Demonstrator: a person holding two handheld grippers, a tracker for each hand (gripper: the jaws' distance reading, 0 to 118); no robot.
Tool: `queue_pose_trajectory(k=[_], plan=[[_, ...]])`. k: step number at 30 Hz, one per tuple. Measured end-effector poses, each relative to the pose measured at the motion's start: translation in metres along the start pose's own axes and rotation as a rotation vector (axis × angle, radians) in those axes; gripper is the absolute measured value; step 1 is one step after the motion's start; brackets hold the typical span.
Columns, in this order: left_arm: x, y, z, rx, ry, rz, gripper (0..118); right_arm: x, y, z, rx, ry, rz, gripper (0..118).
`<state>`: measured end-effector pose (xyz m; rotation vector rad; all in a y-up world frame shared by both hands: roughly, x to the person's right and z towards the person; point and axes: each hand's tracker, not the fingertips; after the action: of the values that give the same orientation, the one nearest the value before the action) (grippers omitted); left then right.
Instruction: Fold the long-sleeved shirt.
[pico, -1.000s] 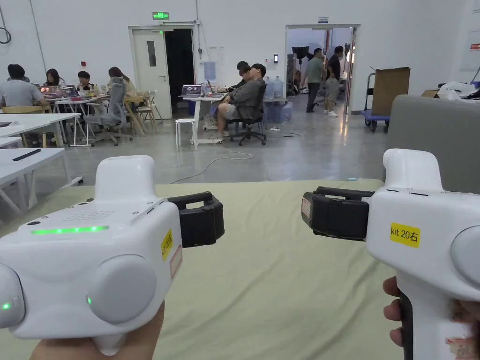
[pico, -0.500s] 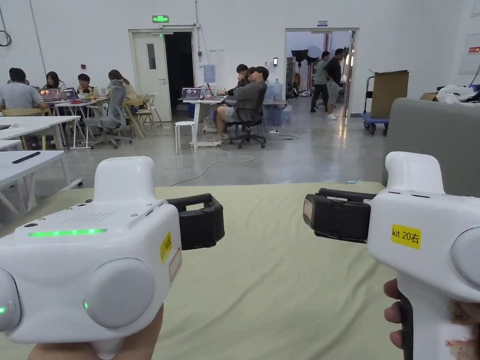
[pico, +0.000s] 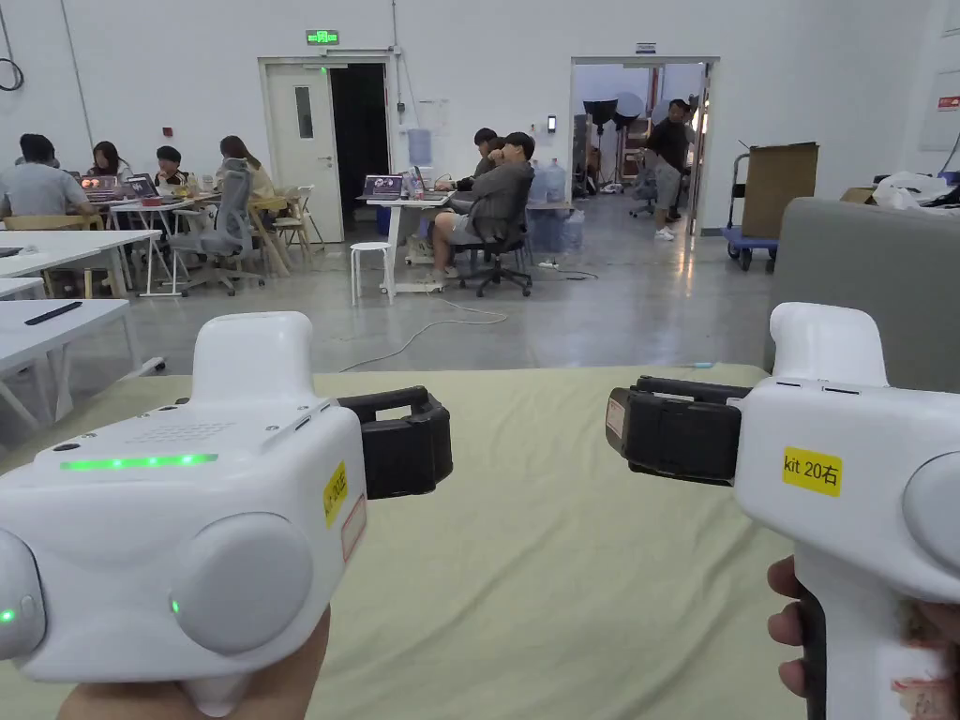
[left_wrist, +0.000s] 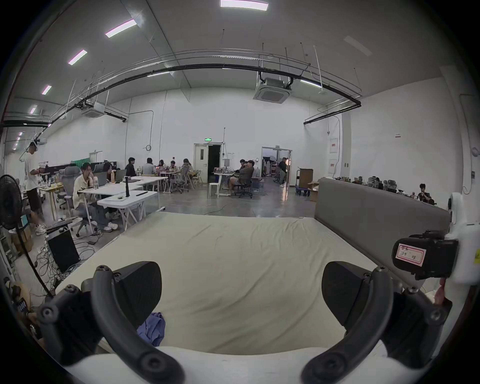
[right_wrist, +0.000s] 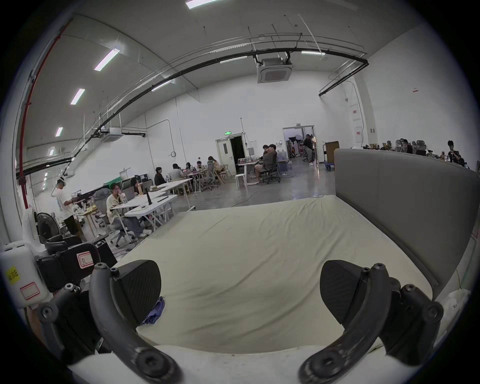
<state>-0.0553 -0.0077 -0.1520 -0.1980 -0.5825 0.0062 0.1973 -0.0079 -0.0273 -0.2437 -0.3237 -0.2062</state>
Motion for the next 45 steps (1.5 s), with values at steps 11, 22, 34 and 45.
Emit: queue_pose_trajectory(k=[11, 22, 34, 45], plan=[[-0.001, 0.0, 0.001, -0.004, -0.004, 0.002, 118, -0.003, -0.001, 0.002, 0.006, -0.008, 0.022, 118], [0.0, -0.002, 0.0, -0.018, -0.012, 0.004, 118, -0.003, -0.002, 0.002, 0.006, -0.008, 0.016, 118], [-0.002, -0.004, 0.0, -0.021, -0.014, 0.008, 118, -0.005, -0.004, -0.002, -0.004, -0.008, 0.017, 118], [-0.005, -0.003, 0.001, -0.02, -0.016, 0.012, 118, -0.013, -0.004, 0.003, 0.031, -0.03, 0.064, 118]])
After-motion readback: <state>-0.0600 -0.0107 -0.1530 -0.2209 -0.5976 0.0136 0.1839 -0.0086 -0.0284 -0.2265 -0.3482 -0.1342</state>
